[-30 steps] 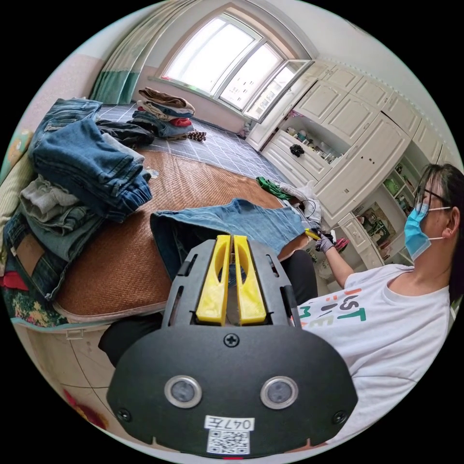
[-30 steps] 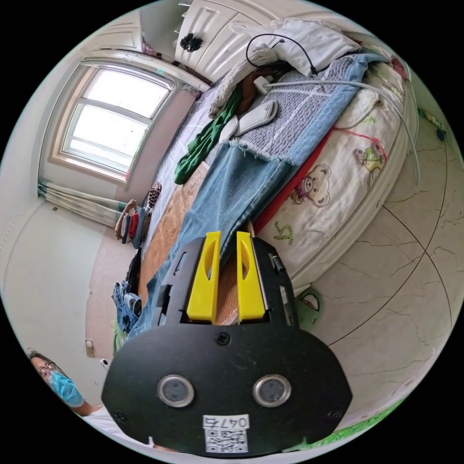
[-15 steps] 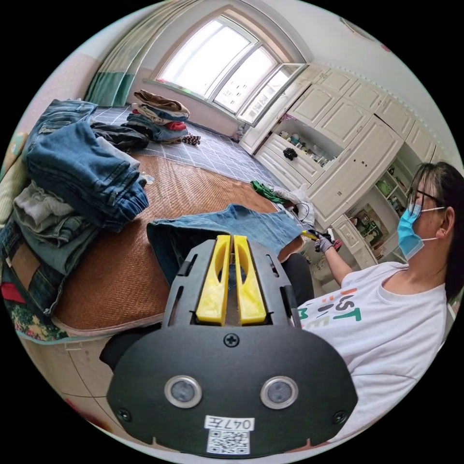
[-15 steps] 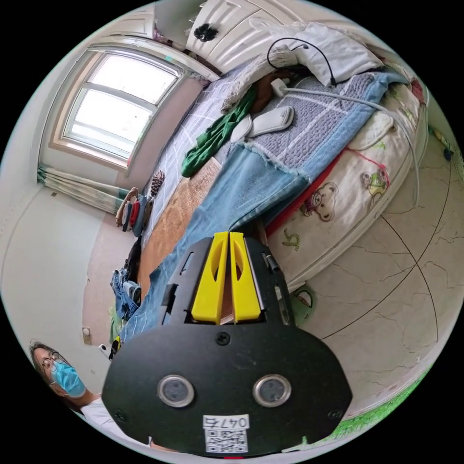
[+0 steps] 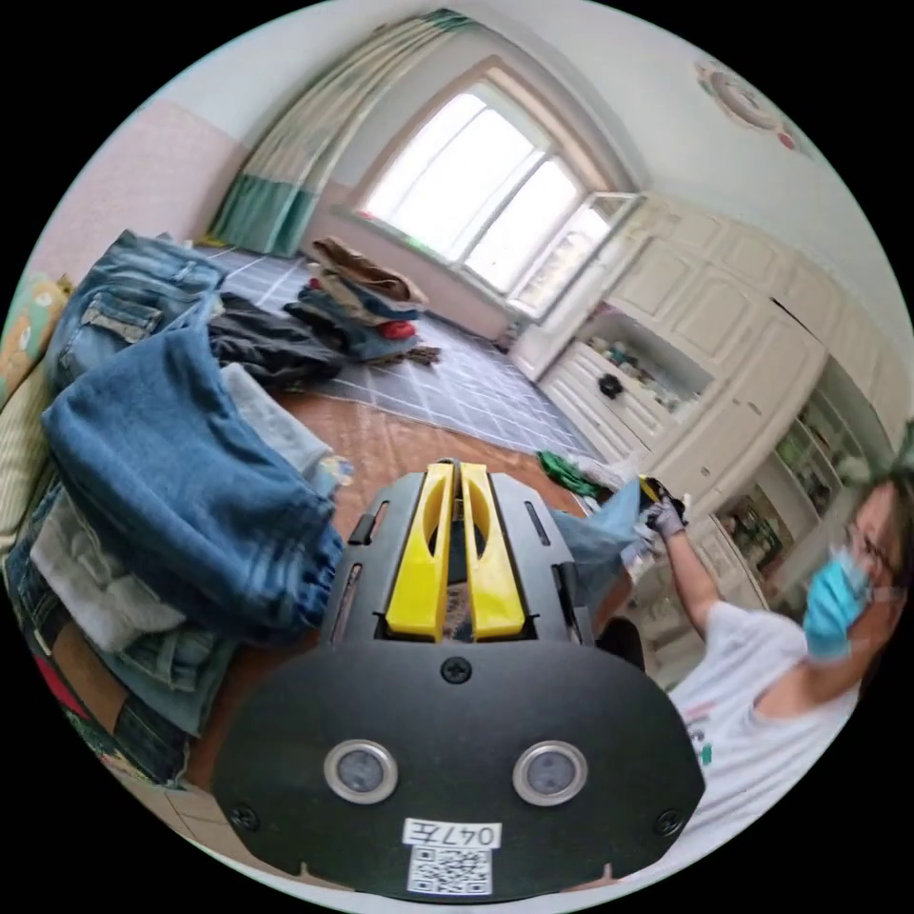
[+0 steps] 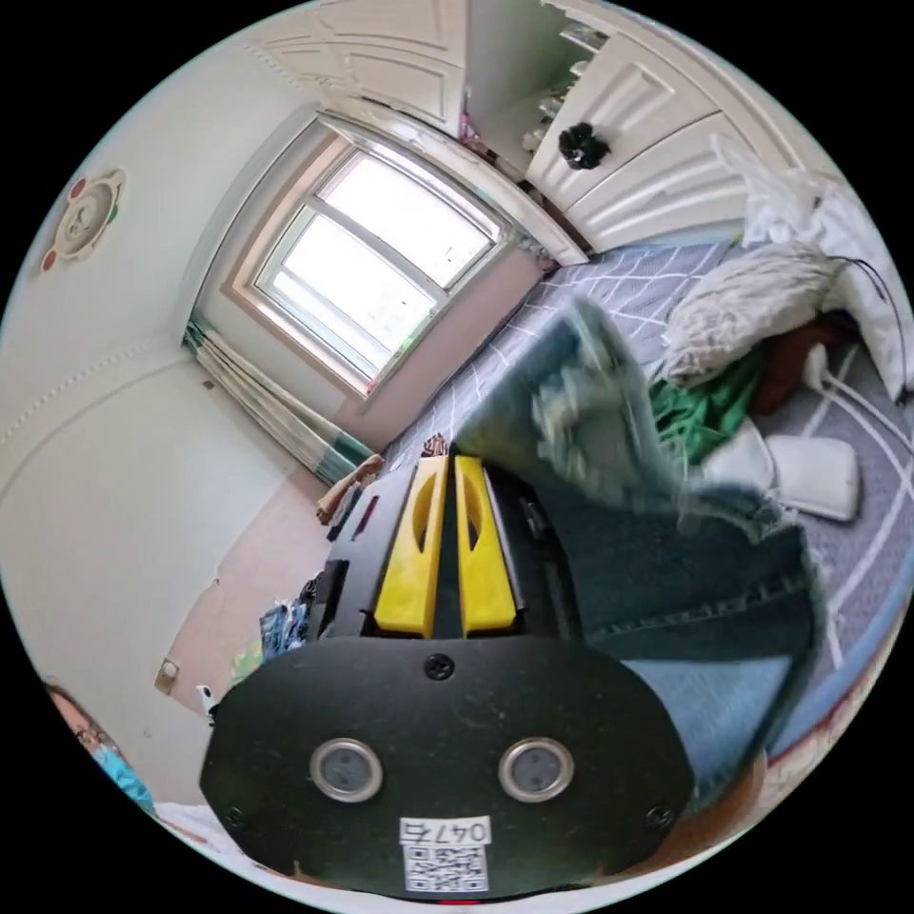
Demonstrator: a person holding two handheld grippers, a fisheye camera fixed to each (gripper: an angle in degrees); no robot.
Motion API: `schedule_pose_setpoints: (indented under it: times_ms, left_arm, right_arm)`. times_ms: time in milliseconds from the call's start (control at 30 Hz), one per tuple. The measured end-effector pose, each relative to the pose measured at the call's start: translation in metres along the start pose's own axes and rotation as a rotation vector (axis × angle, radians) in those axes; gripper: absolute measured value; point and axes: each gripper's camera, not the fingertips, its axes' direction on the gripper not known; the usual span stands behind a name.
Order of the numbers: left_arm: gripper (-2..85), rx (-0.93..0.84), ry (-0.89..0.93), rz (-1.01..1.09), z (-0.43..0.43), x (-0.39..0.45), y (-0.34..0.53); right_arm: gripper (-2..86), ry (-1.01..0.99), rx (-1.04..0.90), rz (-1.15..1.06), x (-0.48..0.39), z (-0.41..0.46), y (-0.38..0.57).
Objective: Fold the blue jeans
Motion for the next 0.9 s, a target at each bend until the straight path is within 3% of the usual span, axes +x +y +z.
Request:
schedule_pose_setpoints:
  times_ms: [67,133,167,333,400,567,700,900]
  left_arm:
    - [4.6,-0.057,-0.148,-0.082,0.036,-0.017,-0.025]
    - [10.3,-0.094,-0.23,-0.117,0.055,-0.021,-0.034]
    - [15.2,-0.087,-0.242,-0.094,0.054,-0.014,-0.032]
    - [13.3,-0.012,-0.21,0.048,0.008,0.022,0.011]
    - [11.3,-0.074,-0.092,0.078,0.003,0.033,0.042]
    - [9.9,-0.25,-0.019,0.175,0.042,0.077,0.105]
    - [8.6,-0.363,-0.042,0.289,0.092,0.123,0.128]
    - [8.0,-0.321,-0.058,0.358,0.134,0.162,0.076]
  right_arm:
    - [16.5,-0.015,0.02,0.063,-0.015,0.073,-0.008]
    - [19.2,-0.088,0.046,0.099,-0.027,0.109,0.007]
    - [18.7,-0.097,0.03,0.075,-0.04,0.127,0.022]
    - [12.9,-0.074,-0.229,-0.227,-0.101,0.185,0.116]
    - [11.3,-0.099,-0.33,-0.285,-0.117,0.206,0.158]
    - [9.7,-0.008,-0.608,-0.494,-0.196,0.299,0.236]
    - [8.5,0.123,-0.653,-0.507,-0.237,0.345,0.225]
    - [7.2,0.268,-0.672,-0.505,-0.291,0.403,0.197]
